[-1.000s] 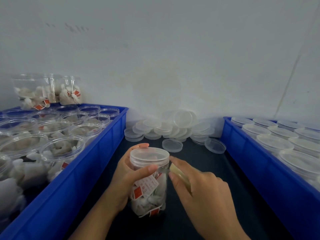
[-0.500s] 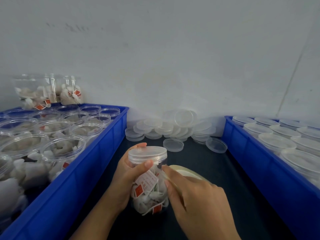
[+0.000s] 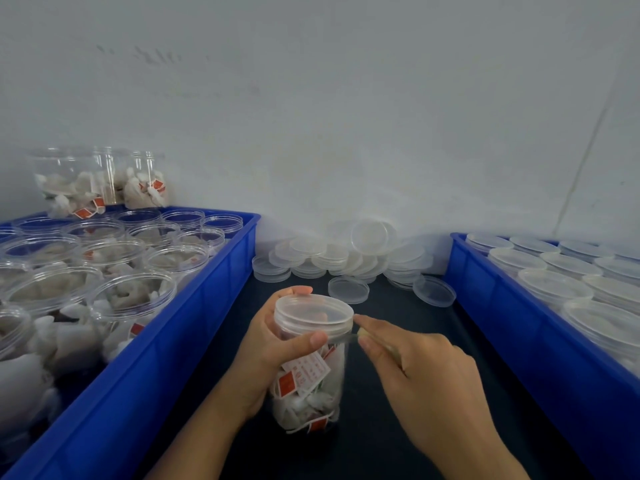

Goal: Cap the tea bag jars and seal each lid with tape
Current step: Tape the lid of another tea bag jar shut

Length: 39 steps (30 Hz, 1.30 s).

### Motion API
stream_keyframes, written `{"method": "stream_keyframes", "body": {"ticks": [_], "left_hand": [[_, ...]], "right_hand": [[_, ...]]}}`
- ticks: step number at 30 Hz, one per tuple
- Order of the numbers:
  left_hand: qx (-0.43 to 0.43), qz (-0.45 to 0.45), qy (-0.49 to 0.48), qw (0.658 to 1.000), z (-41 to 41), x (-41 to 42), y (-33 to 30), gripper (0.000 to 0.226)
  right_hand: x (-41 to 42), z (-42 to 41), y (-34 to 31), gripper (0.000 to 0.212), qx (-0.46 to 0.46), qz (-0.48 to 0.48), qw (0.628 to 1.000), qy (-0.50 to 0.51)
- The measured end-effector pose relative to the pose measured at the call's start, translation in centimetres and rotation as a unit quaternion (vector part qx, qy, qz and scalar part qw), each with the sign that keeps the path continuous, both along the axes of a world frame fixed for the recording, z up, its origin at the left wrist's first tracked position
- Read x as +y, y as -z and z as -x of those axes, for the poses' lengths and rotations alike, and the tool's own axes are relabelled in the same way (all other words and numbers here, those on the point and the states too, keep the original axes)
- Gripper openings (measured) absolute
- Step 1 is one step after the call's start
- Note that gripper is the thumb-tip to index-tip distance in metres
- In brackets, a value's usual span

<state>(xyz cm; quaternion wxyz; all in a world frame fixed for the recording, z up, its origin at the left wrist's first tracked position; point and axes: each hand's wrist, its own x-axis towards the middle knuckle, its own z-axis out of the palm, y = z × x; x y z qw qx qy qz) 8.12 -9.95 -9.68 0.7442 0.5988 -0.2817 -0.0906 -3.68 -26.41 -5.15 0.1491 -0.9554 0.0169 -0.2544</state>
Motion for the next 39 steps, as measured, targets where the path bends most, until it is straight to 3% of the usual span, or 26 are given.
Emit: {"method": "stream_keyframes", "body": {"ticks": [5,10,15,18,22,28,39], "left_hand": [[-0.019,-0.022,0.013,0.999,0.1,-0.2,-0.2,0.085],[0.001,-0.031,0.031,0.999,0.6,-0.3,-0.2,0.113],[-0.035,-0.065,0.024,0.997,1.3,-0.1,-1.1,0.092],[-0.094,-0.114,-0.029,0.989,1.6,0.0,-1.3,0.081],[-0.159,-0.169,-0.140,0.963,2.1,-0.5,-0.9,0.114],[-0.145,-0.140,-0.220,0.954,1.3,-1.2,-0.3,0.092],[-0.120,-0.120,-0.106,0.980,1.3,-0.2,-1.2,0.088]], "right_hand": [[-0.4,-0.7,0.1,0.041,0.043,-0.043,0.998,0.003],[-1.2,-1.0,0.2,0.048,0.089,-0.096,0.991,-0.014],[-1.0,-1.3,1.0,0.046,0.066,-0.120,0.990,-0.021],[-0.4,-1.2,1.7,0.048,0.044,-0.125,0.991,-0.007],[1.0,-1.4,2.0,0.047,0.057,-0.118,0.991,-0.012],[1.3,-1.2,1.5,0.045,0.080,-0.043,0.996,-0.007],[-0.3,-1.1,1.1,0.043,0.063,0.027,0.996,0.049]]}}
